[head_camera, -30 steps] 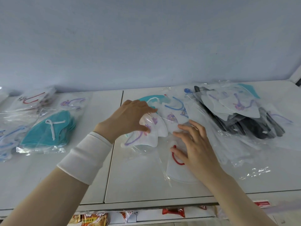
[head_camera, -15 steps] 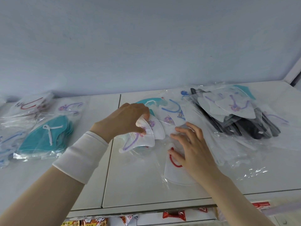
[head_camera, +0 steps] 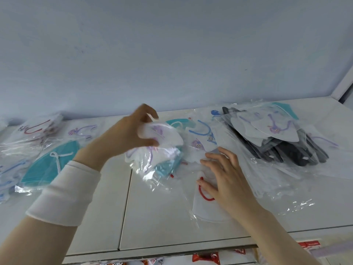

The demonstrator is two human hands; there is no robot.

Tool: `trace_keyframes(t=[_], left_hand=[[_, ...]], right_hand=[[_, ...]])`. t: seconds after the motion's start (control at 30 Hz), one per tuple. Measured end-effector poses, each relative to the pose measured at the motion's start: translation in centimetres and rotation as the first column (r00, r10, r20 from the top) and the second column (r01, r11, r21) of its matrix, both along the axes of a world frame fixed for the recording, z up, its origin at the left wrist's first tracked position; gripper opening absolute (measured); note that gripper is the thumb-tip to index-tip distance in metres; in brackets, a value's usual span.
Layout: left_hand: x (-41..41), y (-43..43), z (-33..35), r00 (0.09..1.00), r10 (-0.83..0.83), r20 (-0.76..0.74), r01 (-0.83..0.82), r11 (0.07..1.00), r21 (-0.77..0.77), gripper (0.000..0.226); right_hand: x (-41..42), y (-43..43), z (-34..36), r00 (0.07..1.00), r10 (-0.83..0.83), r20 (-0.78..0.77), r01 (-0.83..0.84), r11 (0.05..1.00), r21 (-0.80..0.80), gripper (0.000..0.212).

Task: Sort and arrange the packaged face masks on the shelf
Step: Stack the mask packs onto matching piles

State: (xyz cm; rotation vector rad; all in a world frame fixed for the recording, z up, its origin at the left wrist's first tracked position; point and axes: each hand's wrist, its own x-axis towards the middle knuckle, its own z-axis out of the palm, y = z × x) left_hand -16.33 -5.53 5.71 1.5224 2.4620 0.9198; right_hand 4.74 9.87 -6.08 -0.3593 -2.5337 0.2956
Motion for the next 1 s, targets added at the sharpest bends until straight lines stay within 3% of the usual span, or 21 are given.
trace_keyframes(t=[0.07,0.13,0.2,0.23,0.3,0.37,0.4,0.47,0.57,0.67,0.73,0.8,0.9,1.0], left_hand=[[-0.7,-1.0,1.0,0.99,0.055,0.13,-0.068,0.993,0.099,0.053],[-0.5,-1.3,1.6,0.949,0.095,0.3,-0.162,0.965,0.205,0.032],[0.5,-0.7,1.4,0.857,0.008,0.515,-0.225,0.905,0.361,0.022],[1.4,-0.1,1.0,0.794,-0.052,0.605,-0.261,0.871,0.417,0.02],[3.7,1.5,0.0,0.625,-0.13,0.77,-0.359,0.828,0.431,0.019],[6.1,3.4,-1.1,0.533,-0.076,0.843,-0.418,0.842,0.34,0.022],[7.0,4.1,-1.6,0.565,-0.004,0.825,-0.403,0.871,0.28,0.024],[7.8,5.2,-2.7,0.71,0.069,0.701,-0.302,0.929,0.215,0.033],[6.4,6.2,-3.3,0.892,0.134,0.432,-0.225,0.96,0.166,0.032],[4.7,7.1,-4.7,0.971,0.236,0.04,-0.224,0.955,-0.194,0.077],[4.5,7.7,-5.9,0.986,0.158,-0.061,-0.169,0.923,-0.345,0.094],[4.3,8.3,-6.4,0.986,0.142,-0.082,-0.161,0.934,-0.32,0.096],[4.2,8.8,-6.0,0.971,0.21,-0.117,-0.226,0.963,-0.145,0.083],[4.6,9.1,-5.6,0.971,0.237,-0.028,-0.239,0.968,-0.071,0.07]], right_hand=[[0.0,-0.1,0.5,1.0,0.019,-0.01,-0.019,0.999,-0.04,0.054],[-0.1,-0.2,1.6,0.991,0.068,-0.115,-0.084,0.986,-0.143,0.057],[-0.3,-0.5,3.4,0.973,0.091,-0.21,-0.17,0.902,-0.397,0.055],[-0.4,-0.8,4.4,0.969,0.102,-0.224,-0.216,0.793,-0.57,0.058],[-0.9,-1.1,5.6,0.951,0.11,-0.29,-0.306,0.485,-0.819,0.07],[-1.3,-1.1,6.2,0.932,0.028,-0.362,-0.351,0.316,-0.881,0.057],[-1.4,-1.0,6.6,0.926,-0.06,-0.373,-0.337,0.312,-0.888,0.039],[-1.3,0.0,6.9,0.89,-0.265,-0.371,-0.271,0.346,-0.898,0.01],[0.2,3.2,7.2,0.821,-0.467,-0.328,-0.191,0.316,-0.929,0.007],[1.4,6.5,7.1,0.746,-0.615,-0.257,-0.138,0.235,-0.962,0.013],[1.7,7.6,7.2,0.716,-0.653,-0.248,-0.142,0.212,-0.967,0.019],[1.8,8.0,7.1,0.71,-0.659,-0.249,-0.157,0.196,-0.968,0.02],[2.0,8.0,6.9,0.713,-0.65,-0.262,-0.193,0.178,-0.965,0.017],[2.1,8.0,6.8,0.709,-0.646,-0.282,-0.223,0.174,-0.959,0.016]])
